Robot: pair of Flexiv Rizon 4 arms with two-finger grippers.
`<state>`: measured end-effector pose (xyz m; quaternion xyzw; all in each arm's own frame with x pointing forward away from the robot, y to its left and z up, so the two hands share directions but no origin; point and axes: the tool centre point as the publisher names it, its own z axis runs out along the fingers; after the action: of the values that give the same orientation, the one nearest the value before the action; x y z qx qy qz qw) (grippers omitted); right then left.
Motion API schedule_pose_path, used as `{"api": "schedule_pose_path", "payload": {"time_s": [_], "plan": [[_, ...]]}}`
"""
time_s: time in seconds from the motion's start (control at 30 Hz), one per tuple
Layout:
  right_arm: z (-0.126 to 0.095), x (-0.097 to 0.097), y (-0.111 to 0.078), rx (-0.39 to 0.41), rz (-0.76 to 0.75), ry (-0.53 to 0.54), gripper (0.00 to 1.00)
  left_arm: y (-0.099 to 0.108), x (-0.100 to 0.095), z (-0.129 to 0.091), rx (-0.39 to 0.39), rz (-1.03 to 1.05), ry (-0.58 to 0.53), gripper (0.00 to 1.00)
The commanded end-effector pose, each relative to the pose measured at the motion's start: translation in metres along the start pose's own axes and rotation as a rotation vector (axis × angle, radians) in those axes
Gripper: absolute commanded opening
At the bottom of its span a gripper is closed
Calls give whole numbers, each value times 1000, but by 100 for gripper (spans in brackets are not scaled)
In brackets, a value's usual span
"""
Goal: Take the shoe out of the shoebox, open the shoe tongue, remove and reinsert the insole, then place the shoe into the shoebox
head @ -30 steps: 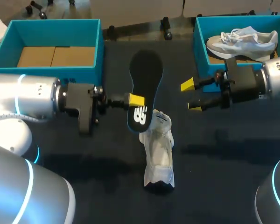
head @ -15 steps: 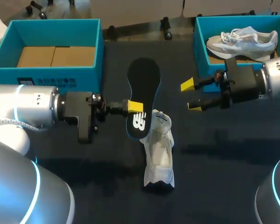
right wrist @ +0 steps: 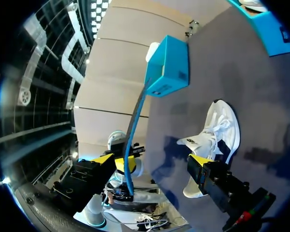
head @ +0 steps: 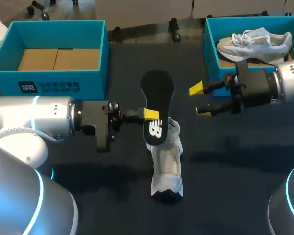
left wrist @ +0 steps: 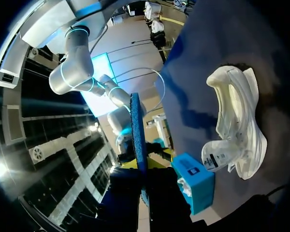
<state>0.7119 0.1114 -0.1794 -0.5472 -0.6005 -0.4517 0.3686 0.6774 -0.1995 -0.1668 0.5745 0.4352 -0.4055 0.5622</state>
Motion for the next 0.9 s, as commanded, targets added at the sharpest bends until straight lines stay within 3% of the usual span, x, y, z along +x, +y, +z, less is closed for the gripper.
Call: {"api": "schedule_pose_path", "payload": {"time_s": [0.03, 0.9], "plan": [[8, 2, 6, 11, -6, 0, 100, 9, 6, 11, -4, 6, -4, 0], [15, 2, 15, -9, -10, 12, 100, 9, 5, 14, -12, 52, -13, 0]]}}
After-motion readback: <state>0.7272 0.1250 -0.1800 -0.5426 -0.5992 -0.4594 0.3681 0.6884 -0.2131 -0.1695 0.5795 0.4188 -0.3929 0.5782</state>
